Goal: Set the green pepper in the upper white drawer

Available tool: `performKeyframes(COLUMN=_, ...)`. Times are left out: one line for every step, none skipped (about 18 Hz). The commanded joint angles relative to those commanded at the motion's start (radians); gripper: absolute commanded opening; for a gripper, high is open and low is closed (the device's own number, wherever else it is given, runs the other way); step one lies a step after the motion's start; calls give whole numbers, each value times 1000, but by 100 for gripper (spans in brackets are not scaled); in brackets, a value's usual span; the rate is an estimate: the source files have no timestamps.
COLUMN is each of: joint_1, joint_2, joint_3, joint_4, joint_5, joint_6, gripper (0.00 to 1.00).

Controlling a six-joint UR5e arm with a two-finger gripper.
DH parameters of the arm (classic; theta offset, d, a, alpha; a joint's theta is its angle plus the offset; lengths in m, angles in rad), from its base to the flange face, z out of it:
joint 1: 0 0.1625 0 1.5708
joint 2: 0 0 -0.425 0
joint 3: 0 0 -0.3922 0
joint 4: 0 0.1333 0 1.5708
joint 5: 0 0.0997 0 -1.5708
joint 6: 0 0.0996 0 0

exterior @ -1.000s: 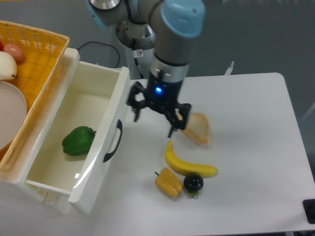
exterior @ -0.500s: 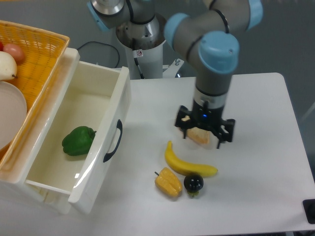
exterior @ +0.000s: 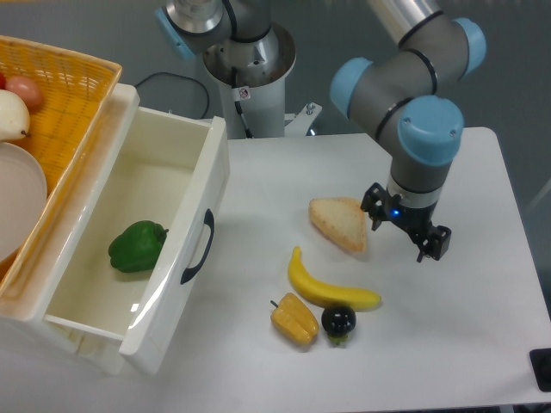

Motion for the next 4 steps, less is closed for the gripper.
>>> performKeyframes(joint_1=0, joint_2=-20, joint_3=8, joint_4=2, joint_5=2, joint_6=-6, gripper=100)
performKeyframes(joint_1=0, joint_2=-28, joint_3=11, joint_4=2, joint_5=2, joint_6=0, gripper=100)
performKeyframes(joint_1=5, joint_2=-31, joint_3=11, joint_4=2, joint_5=3, joint_6=3, gripper=100)
performKeyframes(joint_1=14, joint_2=-31, joint_3=11, joint_4=3, joint_5=3, joint_6=5, gripper=100)
